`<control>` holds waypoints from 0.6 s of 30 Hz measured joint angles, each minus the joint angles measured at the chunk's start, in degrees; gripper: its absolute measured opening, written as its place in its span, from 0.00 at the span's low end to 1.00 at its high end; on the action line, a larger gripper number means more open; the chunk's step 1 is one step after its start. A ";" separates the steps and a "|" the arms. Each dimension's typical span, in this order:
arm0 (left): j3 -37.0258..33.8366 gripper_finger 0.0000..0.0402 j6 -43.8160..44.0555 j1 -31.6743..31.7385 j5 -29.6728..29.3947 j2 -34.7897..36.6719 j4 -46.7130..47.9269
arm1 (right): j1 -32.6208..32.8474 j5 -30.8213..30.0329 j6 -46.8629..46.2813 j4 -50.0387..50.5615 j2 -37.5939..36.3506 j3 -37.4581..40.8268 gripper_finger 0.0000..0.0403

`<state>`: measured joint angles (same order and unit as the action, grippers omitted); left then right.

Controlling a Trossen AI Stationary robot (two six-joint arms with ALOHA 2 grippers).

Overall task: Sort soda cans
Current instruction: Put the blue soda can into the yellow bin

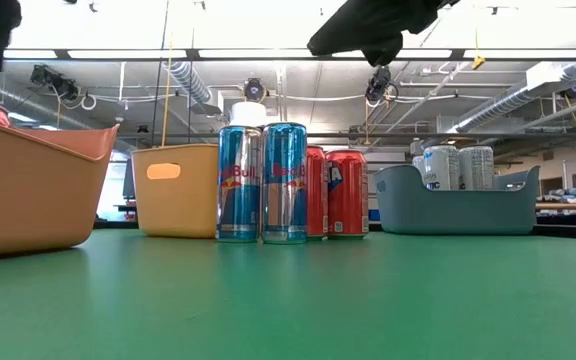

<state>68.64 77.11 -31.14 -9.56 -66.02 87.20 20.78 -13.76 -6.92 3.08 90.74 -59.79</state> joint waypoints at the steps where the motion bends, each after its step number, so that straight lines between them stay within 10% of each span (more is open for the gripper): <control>1: 0.89 0.96 -0.19 0.00 -1.35 0.00 0.00 | -0.03 -0.02 -0.14 -0.42 0.00 0.00 0.01; 9: 3.55 0.90 -8.01 -0.32 -18.05 0.02 -8.14 | -1.35 -2.78 -0.42 -0.58 -0.09 -0.15 0.07; 18: -4.63 0.61 -41.25 0.01 -48.14 0.02 -43.14 | -4.96 -6.33 2.45 8.09 -2.71 -6.31 0.28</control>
<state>64.01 35.87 -31.13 -57.69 -66.00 44.06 15.82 -20.10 -4.47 11.17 88.03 -66.10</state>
